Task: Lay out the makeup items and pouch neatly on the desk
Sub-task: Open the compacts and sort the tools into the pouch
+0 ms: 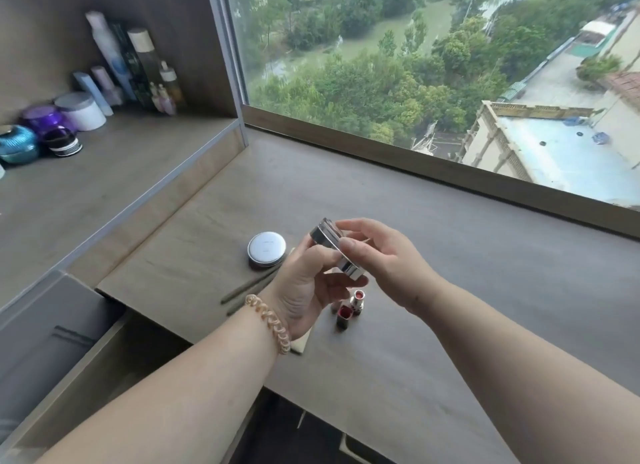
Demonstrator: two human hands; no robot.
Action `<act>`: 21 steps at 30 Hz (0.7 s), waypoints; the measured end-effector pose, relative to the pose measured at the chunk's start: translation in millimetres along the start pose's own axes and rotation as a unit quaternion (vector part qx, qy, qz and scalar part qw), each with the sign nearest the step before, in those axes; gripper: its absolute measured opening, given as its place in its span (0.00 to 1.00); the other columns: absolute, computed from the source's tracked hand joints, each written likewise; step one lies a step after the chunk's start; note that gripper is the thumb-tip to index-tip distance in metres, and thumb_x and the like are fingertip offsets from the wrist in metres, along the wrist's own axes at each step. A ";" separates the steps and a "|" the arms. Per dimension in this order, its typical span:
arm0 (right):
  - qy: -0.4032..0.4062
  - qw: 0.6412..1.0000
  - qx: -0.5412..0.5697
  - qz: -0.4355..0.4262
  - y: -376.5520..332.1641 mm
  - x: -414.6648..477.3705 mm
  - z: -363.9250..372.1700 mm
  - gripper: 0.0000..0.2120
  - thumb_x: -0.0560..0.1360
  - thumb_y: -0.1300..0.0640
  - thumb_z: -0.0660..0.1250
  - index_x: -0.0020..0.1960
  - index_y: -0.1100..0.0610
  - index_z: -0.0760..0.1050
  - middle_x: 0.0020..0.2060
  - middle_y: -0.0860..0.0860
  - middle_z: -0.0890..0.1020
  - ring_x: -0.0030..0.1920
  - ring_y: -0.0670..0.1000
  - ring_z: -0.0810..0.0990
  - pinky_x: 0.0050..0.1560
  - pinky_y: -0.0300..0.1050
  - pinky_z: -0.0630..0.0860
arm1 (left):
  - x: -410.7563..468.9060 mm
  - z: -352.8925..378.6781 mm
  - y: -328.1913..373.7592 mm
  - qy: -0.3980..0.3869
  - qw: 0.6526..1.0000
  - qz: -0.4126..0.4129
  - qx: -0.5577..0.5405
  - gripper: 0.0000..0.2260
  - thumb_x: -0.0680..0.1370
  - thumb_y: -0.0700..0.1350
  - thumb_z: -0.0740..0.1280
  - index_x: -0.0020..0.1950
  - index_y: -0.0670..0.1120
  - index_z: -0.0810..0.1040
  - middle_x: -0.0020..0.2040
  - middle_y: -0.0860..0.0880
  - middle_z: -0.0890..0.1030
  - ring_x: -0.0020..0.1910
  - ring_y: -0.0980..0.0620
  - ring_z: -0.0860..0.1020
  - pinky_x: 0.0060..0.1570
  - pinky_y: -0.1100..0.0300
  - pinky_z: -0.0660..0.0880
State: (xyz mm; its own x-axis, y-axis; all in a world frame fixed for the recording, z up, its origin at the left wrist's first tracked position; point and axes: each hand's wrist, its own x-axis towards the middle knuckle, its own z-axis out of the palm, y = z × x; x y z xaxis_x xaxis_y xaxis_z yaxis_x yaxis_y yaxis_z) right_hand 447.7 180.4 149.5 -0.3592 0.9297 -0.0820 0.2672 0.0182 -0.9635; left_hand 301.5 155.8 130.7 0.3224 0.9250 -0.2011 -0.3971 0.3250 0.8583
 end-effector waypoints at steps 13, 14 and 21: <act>0.089 0.993 -0.059 -0.058 17.1 -37.4 -70.3 0.18 0.65 0.34 0.66 0.51 0.40 0.77 0.48 0.53 0.81 0.46 0.53 0.81 0.42 0.51 0.81 | 23.3 76.2 -29.8 -0.021 1.000 -0.005 -0.017 0.36 0.66 0.61 0.72 0.66 0.40 0.70 0.53 0.43 0.79 0.40 0.47 0.80 0.32 0.64 0.69; 0.101 0.991 -0.063 -0.066 17.9 -38.6 -72.1 0.17 0.65 0.33 0.65 0.49 0.39 0.77 0.47 0.52 0.81 0.46 0.53 0.81 0.44 0.55 0.80 | 22.6 79.7 -30.7 -0.024 0.999 -0.001 -0.024 0.36 0.66 0.62 0.73 0.65 0.41 0.71 0.53 0.44 0.79 0.40 0.48 0.80 0.31 0.64 0.69; 0.091 0.991 -0.053 -0.079 8.6 -48.9 -72.9 0.23 0.65 0.34 0.64 0.51 0.47 0.81 0.45 0.50 0.81 0.47 0.49 0.81 0.44 0.53 0.80 | 6.5 93.4 -25.4 -0.013 0.999 0.017 -0.041 0.38 0.61 0.60 0.77 0.64 0.43 0.73 0.49 0.43 0.79 0.38 0.47 0.81 0.30 0.65 0.70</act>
State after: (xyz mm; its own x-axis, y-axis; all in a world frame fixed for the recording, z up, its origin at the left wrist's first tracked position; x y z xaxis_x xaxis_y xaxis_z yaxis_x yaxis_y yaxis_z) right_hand 532.7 161.9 163.9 -0.2386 0.9630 0.1255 0.3153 0.1991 -0.9279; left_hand 394.0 135.2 151.6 0.3290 0.9308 -0.1591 -0.4770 0.3092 0.8228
